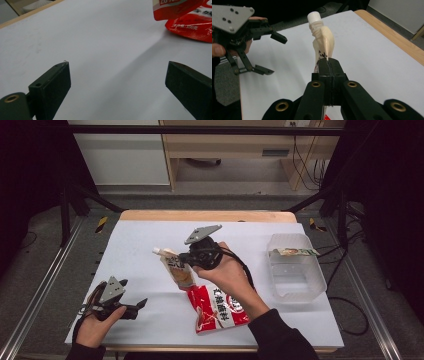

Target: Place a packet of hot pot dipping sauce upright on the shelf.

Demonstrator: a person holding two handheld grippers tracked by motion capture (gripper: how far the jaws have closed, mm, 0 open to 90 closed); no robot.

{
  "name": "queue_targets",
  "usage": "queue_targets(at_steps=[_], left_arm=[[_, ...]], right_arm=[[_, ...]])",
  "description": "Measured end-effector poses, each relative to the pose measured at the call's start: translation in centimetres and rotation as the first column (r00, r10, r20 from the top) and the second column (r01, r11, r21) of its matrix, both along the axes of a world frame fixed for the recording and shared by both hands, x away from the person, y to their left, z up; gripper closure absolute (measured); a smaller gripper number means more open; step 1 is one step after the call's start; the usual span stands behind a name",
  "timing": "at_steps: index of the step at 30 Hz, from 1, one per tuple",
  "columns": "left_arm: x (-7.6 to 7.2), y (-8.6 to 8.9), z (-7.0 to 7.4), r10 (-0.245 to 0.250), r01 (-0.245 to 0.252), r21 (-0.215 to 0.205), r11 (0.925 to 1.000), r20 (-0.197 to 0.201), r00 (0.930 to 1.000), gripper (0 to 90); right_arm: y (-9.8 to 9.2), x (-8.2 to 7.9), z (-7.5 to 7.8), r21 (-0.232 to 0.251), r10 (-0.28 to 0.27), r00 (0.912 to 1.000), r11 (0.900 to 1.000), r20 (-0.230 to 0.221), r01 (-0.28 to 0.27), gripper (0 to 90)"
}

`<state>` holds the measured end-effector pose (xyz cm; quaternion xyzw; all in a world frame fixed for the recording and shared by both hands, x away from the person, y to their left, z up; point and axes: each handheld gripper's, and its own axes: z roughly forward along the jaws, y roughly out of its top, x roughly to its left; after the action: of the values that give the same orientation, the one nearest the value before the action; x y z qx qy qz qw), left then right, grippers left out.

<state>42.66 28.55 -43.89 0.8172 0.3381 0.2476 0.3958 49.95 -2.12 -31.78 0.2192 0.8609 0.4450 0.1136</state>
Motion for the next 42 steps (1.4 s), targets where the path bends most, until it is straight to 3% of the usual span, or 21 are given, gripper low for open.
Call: queue_targets(at_steps=[7, 12, 20, 28, 34, 37, 40, 42], left_arm=[[-0.2, -1.0, 1.0, -0.063, 0.063, -0.013, 0.998, -0.008, 0.998, 6.6], [0.1, -2.4, 2.8, -0.12, 0.12, -0.028, 0.9923, 0.001, 0.9927, 7.4], [2.2, -5.8, 6.0, -0.243, 0.244, 0.022, 0.9696, -0.021, 0.9698, 12.4], [3.5, -8.8, 7.4, -0.328, 0.33, 0.057, 0.9423, -0.044, 0.9438, 16.6], [4.2, -9.7, 8.2, -0.372, 0.374, 0.029, 0.9271, -0.043, 0.9271, 22.9], [4.3, -10.2, 8.9, -0.393, 0.393, -0.017, 0.9195, -0.034, 0.9188, 25.9], [4.5, -10.7, 9.5, -0.393, 0.394, 0.006, 0.9192, -0.03, 0.9189, 29.7], [4.7, -10.9, 9.7, -0.409, 0.41, 0.036, 0.9115, -0.033, 0.912, 31.4]], right_arm=[[-3.1, -0.9, 0.5, -0.026, -0.013, 0.9999, 1.0, 0.01, 0.013, 90.0], [-4.6, -1.3, 0.6, -0.028, -0.007, 0.9999, 1.0, 0.009, 0.007, 90.0], [-5.9, -2.0, 1.0, -0.042, 0.025, 0.9997, 0.999, 0.006, -0.025, 90.0], [-6.3, -2.4, 0.4, -0.047, 0.045, 0.999, 0.998, -0.008, -0.045, 90.0], [-6.3, -2.6, 0.0, -0.049, 0.058, 0.9982, 0.997, -0.016, -0.059, 90.0], [-6.2, -2.7, -0.1, -0.051, 0.07, 0.9975, 0.996, -0.014, -0.071, 90.0], [-5.9, -2.8, -0.3, -0.056, 0.08, 0.9967, 0.995, -0.013, -0.081, 90.0], [-5.8, -2.8, -0.3, -0.059, 0.087, 0.996, 0.994, -0.016, -0.088, 90.0]])
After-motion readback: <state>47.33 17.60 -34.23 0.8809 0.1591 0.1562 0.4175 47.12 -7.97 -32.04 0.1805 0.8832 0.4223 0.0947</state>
